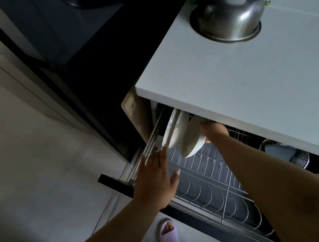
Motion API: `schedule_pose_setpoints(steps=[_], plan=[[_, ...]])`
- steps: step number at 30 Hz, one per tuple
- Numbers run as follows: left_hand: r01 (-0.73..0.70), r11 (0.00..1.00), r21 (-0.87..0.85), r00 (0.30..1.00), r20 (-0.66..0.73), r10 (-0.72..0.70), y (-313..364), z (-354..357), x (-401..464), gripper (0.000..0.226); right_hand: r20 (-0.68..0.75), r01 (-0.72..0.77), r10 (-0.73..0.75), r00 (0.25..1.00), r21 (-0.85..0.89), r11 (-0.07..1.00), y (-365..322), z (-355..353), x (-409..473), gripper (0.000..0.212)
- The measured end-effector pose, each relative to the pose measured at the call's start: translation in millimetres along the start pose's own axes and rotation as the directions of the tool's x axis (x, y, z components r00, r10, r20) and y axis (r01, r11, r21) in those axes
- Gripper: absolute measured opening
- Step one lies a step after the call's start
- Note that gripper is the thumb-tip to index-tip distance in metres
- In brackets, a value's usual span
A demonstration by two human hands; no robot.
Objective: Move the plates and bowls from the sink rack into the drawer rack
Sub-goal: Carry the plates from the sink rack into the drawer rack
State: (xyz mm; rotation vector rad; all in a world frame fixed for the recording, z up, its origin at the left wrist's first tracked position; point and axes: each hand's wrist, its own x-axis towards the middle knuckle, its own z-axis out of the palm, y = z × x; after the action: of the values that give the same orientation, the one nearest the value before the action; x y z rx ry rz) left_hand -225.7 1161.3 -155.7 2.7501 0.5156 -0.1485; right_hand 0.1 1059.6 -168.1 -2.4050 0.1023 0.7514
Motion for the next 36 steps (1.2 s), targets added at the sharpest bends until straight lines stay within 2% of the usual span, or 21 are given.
schedule_pose_setpoints(steps=[3, 7, 16, 20, 24, 28, 31, 33, 36], plan=[[-0.005, 1.000, -0.005, 1.000, -0.031, 0.004, -2.5, 3.0, -1.2, 0.081, -0.018, 0.029, -0.030, 0.999, -0.053, 0.998, -3.9, 7.8, 7.3, 0.029], [-0.007, 0.999, -0.040, 1.000, -0.030, 0.006, -2.8, 4.7, -0.8, 0.082, 0.011, 0.041, -0.040, 0.999, -0.129, 0.991, -10.9, 18.5, 13.6, 0.041], [-0.027, 0.992, -0.120, 0.998, -0.051, 0.021, -4.3, 7.3, -1.9, 0.083, 0.049, 0.086, -0.085, 0.995, -0.026, 0.996, -24.2, 32.7, 27.6, 0.043], [-0.012, 0.990, -0.141, 0.999, -0.047, 0.005, -3.3, 6.6, -1.7, 0.080, 0.082, 0.062, -0.061, 0.995, -0.013, 0.998, -28.4, 38.3, 30.5, 0.044], [0.021, 0.992, -0.121, 1.000, 0.001, -0.021, 0.5, 1.1, -1.4, 0.079, 0.103, 0.090, -0.079, 0.992, -0.105, 0.990, -23.7, 33.9, 18.2, 0.046], [0.036, 0.996, -0.082, 0.999, 0.042, -0.032, 1.8, 1.5, 1.2, 0.073, 0.115, 0.143, -0.130, 0.985, -0.115, 0.983, -3.2, 25.1, -10.5, 0.050], [0.078, 0.994, -0.080, 0.991, 0.116, -0.068, 5.4, -0.4, 2.7, 0.064, 0.165, 0.146, -0.146, 0.975, 0.012, 0.989, 22.7, 12.1, -40.3, 0.040], [0.096, 0.992, -0.079, 0.984, 0.159, -0.083, 9.3, -3.4, 3.8, 0.060, 0.134, 0.151, -0.159, 0.978, 0.069, 0.986, 41.0, -4.0, -64.6, 0.036], [0.113, 0.989, -0.095, 0.970, 0.227, -0.089, 28.0, -9.3, 6.1, 0.056, 0.079, 0.153, -0.158, 0.984, 0.065, 0.986, 72.2, -34.5, -97.0, 0.031]])
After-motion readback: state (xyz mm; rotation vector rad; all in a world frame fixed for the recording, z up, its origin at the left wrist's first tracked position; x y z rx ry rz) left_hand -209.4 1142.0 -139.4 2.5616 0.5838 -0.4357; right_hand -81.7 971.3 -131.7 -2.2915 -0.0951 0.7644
